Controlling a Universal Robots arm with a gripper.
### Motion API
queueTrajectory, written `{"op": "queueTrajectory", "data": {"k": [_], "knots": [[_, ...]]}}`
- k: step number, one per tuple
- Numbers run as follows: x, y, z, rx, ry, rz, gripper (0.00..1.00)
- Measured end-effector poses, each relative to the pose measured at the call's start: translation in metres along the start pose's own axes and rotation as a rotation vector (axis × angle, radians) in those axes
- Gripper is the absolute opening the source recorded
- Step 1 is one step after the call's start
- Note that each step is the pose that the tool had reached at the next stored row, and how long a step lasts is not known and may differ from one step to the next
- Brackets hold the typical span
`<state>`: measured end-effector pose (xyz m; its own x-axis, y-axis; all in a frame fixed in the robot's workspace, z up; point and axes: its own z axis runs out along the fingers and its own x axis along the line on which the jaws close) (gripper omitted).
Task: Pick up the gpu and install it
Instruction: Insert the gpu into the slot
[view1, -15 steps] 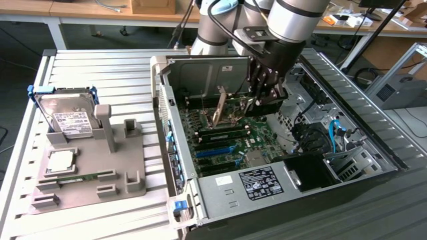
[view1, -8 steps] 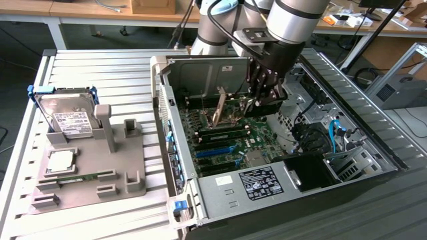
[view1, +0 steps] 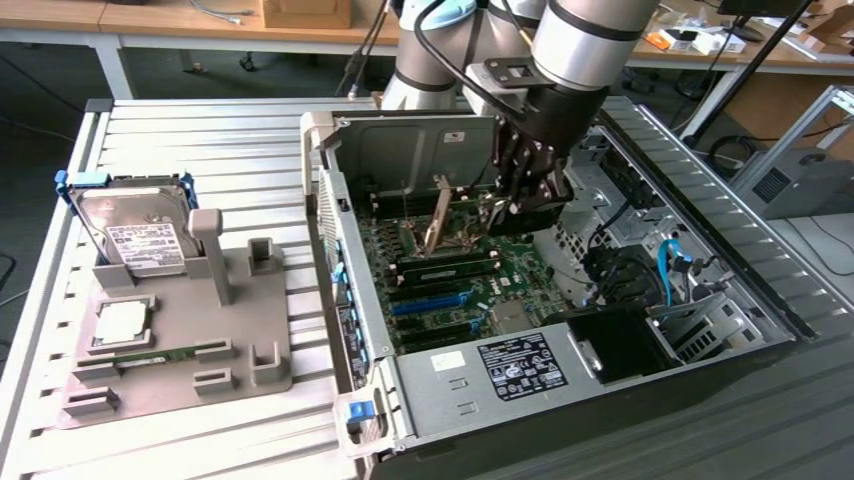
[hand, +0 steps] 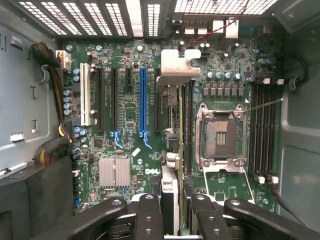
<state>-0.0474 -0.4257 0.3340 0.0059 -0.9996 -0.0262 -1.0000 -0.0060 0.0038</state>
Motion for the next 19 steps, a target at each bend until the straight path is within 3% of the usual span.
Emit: {"op": "queueTrajectory", "data": {"k": [19], "knots": [[0.0001,0.0005,0.0049,0.0000,-0.0001,0.000,0.27]]}}
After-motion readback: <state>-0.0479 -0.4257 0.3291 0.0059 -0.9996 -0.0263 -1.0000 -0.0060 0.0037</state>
